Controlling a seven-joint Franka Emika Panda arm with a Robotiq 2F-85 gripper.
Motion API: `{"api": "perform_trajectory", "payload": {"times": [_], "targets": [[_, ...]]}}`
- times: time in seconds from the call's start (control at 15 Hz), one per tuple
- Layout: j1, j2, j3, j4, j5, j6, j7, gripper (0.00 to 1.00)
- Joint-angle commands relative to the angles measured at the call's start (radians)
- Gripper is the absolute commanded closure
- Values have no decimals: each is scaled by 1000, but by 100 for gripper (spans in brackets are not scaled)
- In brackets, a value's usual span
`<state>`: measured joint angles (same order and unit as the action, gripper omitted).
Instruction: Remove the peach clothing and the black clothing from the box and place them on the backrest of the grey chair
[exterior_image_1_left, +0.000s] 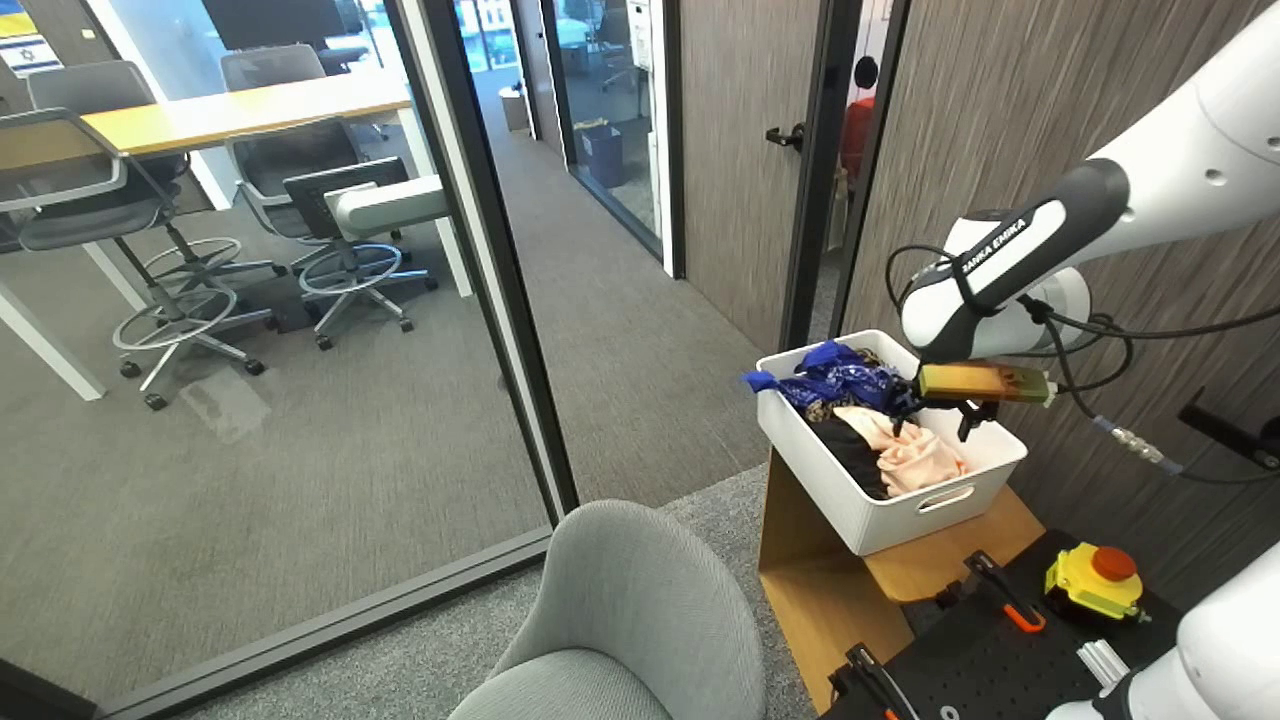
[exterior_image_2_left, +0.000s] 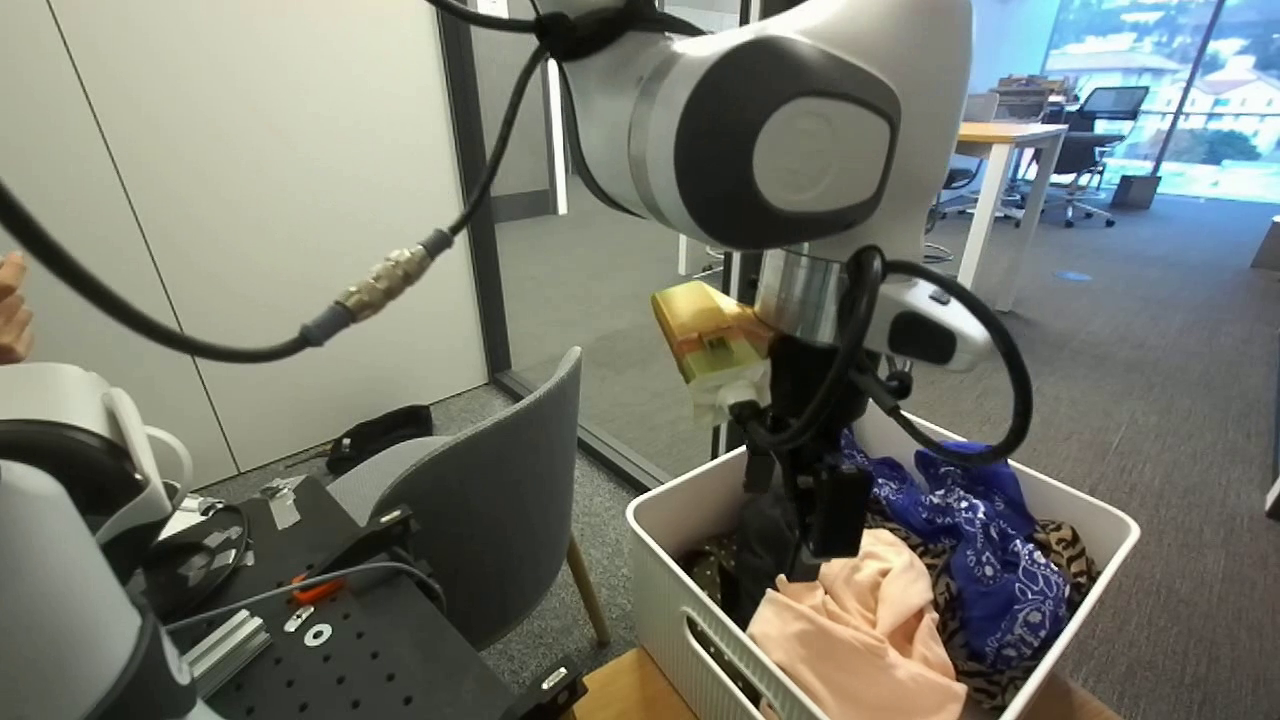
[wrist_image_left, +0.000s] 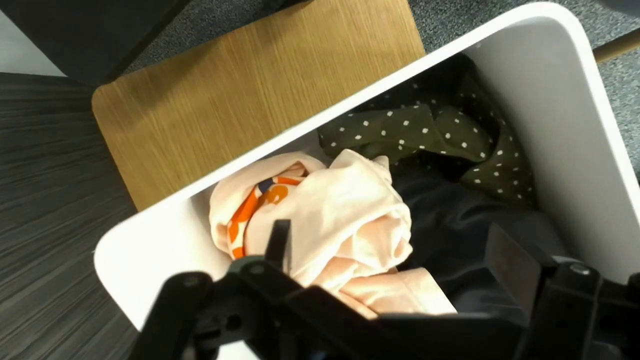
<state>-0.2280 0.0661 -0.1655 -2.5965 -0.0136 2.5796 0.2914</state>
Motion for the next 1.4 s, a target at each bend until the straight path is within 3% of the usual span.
{"api": "perform_trajectory", "payload": {"times": [0.0,0.6,1.33], "targets": [[4,140,-27,93,65,32,-10,0],[-6,342,-41,204,204,32,-5,0],[-2,387,-58,231,207,27,2,0]]}}
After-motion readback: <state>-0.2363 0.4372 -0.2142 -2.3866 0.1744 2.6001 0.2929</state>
